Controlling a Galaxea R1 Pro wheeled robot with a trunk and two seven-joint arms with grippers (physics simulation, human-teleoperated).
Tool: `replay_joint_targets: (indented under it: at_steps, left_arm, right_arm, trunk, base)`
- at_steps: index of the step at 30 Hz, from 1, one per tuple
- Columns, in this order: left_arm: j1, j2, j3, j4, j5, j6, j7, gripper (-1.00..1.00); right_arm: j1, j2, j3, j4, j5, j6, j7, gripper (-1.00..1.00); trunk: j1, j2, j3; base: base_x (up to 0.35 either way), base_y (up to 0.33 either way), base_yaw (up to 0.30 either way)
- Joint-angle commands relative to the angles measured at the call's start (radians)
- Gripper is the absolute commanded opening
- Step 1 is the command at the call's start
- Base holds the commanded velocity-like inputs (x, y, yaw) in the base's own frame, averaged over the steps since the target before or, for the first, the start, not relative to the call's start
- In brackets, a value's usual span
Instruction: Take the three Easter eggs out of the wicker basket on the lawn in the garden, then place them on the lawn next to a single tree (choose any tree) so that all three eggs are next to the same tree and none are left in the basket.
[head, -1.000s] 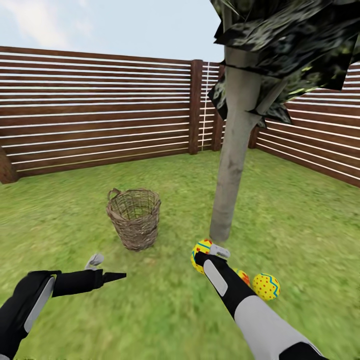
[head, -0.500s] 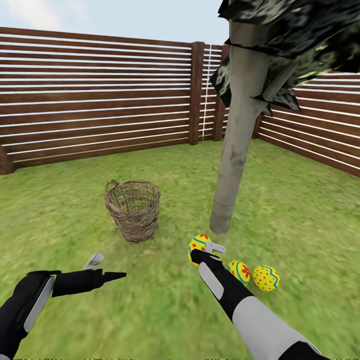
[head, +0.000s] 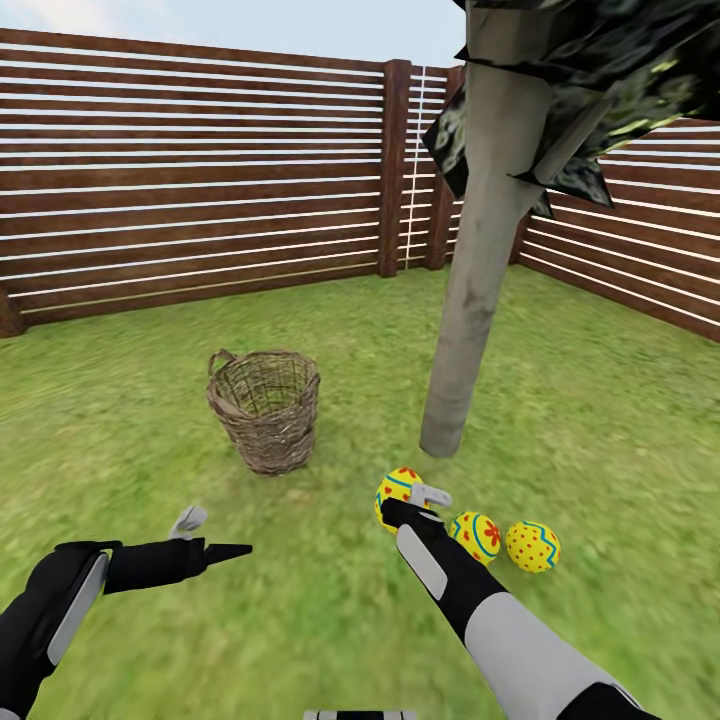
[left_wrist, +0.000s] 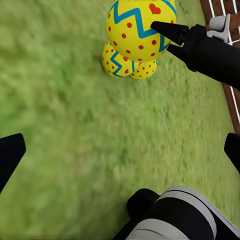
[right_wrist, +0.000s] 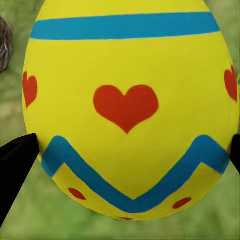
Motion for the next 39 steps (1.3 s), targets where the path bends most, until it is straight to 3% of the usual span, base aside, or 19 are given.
replay_joint_targets:
  at_steps: [1,17,25,33,39]
  left_arm:
    - [0.0,0.0,0.0,0.0,0.001,0.006,-0.002,1.0]
    - [0.0,0.0,0.001,-0.001,0.0,0.008,-0.002,1.0]
    - [0.0,0.0,0.001,-0.002,0.0,0.007,-0.002,1.0]
    - [0.0,0.0,0.0,-0.002,0.0,0.006,-0.002,1.0]
    - [0.0,0.0,0.0,-0.002,0.0,0.007,-0.037,1.0]
  right_arm:
    - [-0.001,0.0,0.003,-0.001,-0.003,0.004,-0.007,-1.0]
    - [-0.001,0.0,0.002,0.004,-0.005,0.032,-0.012,-1.0]
    - [-0.002,0.0,0.0,0.006,-0.009,0.119,-0.017,-1.0]
    - [-0.002,0.0,0.0,0.008,-0.009,0.137,-0.017,-1.0]
    - [-0.002,0.0,0.0,0.011,-0.006,0.135,-0.017,-1.0]
  trunk:
    - [0.0,0.0,-0.001]
    - [0.0,0.0,-0.001]
    - [0.003,-0.002,-0.032]
    - [0.007,-0.004,-0.063]
    - [0.007,-0.004,-0.063]
  base:
    - [0.016,0.0,0.0]
    - [0.103,0.0,0.0]
    - [0.0,0.0,0.0]
    - [0.0,0.0,0.0]
    - [0.0,0.0,0.0]
